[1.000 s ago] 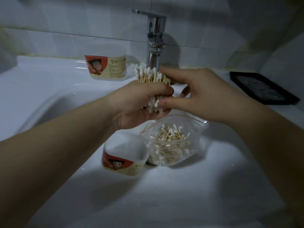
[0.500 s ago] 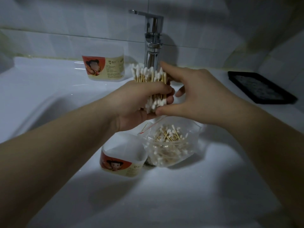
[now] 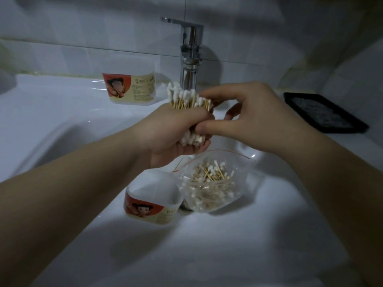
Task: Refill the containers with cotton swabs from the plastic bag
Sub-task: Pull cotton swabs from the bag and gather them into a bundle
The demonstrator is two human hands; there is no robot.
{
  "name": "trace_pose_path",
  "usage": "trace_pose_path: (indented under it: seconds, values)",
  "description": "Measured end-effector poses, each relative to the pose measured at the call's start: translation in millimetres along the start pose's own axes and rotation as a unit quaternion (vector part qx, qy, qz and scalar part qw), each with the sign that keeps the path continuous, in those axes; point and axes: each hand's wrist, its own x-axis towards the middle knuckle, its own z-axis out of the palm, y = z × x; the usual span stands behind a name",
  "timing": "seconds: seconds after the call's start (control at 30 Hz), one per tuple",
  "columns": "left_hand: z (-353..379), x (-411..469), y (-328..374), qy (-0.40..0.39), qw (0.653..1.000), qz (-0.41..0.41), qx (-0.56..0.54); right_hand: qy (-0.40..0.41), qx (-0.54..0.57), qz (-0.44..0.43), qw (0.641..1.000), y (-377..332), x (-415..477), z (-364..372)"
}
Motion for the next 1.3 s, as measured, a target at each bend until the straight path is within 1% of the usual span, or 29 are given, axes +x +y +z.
trace_pose_path:
  seconds: [0.1,0.17,0.23,0.3,0.37,0.43,0.47,0.63,0.77,0.87,1.07,1.17,1.27,1.3]
  values:
    - [-2.3,0.8,-4.3,0.015,1.0,-0.012,0.014,-0.03,-0.03,0.002,0.999,0.1,-1.1,5.8]
    - [-5.4,1.6,-1.8,0.028,0.999,-0.009,0.023,-0.048,-0.03,0.006,0.998,-1.3,-2.4,6.9]
    - [-8.5,0.9,3.6,0.006,0.999,0.018,0.049,-0.032,-0.005,0.01,0.999,-1.8,-2.4,7.9]
    - [-9.3,0.2,7.3,-0.017,0.99,0.063,0.121,0.002,-0.01,0.01,1.0,-1.5,-0.5,8.6]
    - [-7.6,-0.6,6.9,-0.017,0.977,0.107,0.186,0.035,-0.008,0.014,0.999,-1.5,2.1,9.7]
    - [-4.6,-0.6,5.7,-0.001,0.967,0.127,0.222,0.044,0.035,0.034,0.998,-5.9,2.8,10.6]
    - [-2.6,-1.3,5.6,0.005,0.964,0.128,0.233,0.043,0.046,0.037,0.997,-8.5,2.8,11.1]
    - [3.0,-8.9,7.0,-0.004,0.956,0.097,0.278,0.057,0.023,0.027,0.998,-15.6,2.3,13.3]
    - [2.1,-12.0,9.7,-0.022,0.959,0.08,0.27,0.055,0.029,0.024,0.998,-19.0,-2.4,14.9]
    - [-0.5,-15.3,11.9,-0.015,0.953,0.08,0.293,0.05,0.015,0.009,0.999,-24.2,-4.6,18.8]
    - [-2.0,-15.5,8.2,-0.014,0.926,0.061,0.372,0.026,0.058,0.081,0.995,-28.7,-4.8,22.2]
    - [-1.7,-14.4,8.1,-0.019,0.926,0.061,0.373,0.021,0.056,0.094,0.994,-29.2,-3.7,24.6]
    - [-2.5,-14.2,6.3,-0.01,0.928,0.055,0.367,-0.016,0.111,0.117,0.987,-33.9,-6.4,29.5]
    - [-2.6,-13.9,4.8,-0.011,0.927,0.06,0.37,-0.027,0.106,0.119,0.987,-36.4,-7.4,30.6]
